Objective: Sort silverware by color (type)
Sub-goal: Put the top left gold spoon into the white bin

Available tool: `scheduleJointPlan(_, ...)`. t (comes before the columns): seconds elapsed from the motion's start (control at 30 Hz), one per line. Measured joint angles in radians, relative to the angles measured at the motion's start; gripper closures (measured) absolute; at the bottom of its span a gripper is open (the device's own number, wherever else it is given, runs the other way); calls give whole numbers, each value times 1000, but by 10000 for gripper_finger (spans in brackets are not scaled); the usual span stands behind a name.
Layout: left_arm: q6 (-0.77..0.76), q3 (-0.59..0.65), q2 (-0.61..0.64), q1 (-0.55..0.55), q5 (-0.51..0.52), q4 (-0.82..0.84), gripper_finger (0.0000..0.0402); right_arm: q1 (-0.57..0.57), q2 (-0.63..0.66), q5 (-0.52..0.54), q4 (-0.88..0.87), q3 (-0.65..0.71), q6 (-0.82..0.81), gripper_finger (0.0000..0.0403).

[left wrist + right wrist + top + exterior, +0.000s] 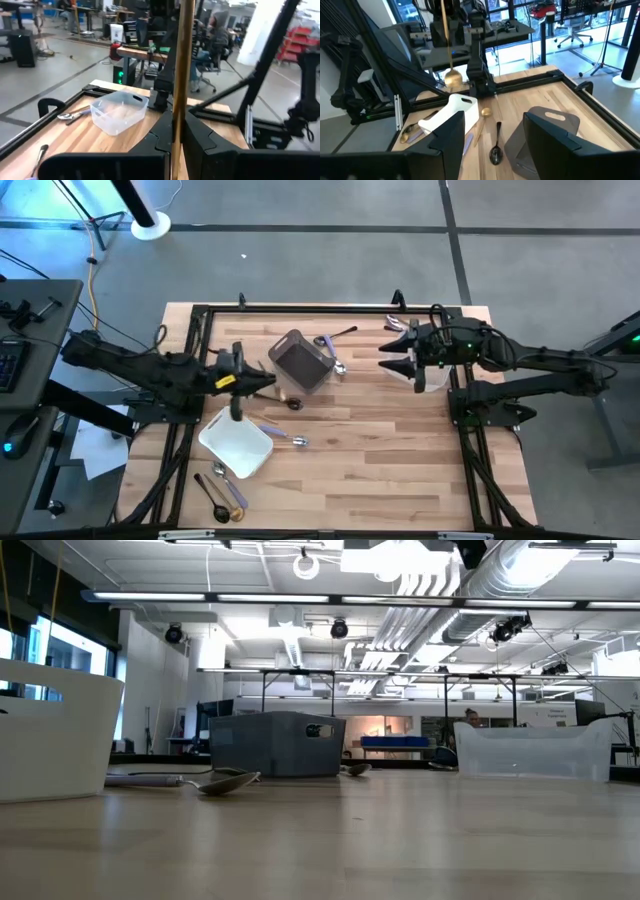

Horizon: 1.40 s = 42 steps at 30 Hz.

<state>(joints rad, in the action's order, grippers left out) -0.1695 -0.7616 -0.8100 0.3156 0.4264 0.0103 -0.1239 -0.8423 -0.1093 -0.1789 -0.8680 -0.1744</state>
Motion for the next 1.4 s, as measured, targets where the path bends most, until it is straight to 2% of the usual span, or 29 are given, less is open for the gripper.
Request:
scheduleJointPlan(0.2,45,0,71,-6,14,31,394,0,-3,23,2,0,-1,219)
scheduleJointPlan(0.53,128,0,62,-114,-11,27,394,0,-3,32,28,0,23,219)
scheduleJointPlan(0.77,128,0,62,-181,-40,14,394,0,-2,28,42,0,34,219)
scheduleJointPlan(1.23,122,0,62,-187,-51,18,394,0,-2,28,44,0,44,220)
scheduleJointPlan(1.33,121,0,62,-187,-51,20,394,0,-2,20,51,0,44,237)
scheduleJointPlan(1.4,122,0,62,-187,-51,20,394,0,-2,20,49,0,44,264)
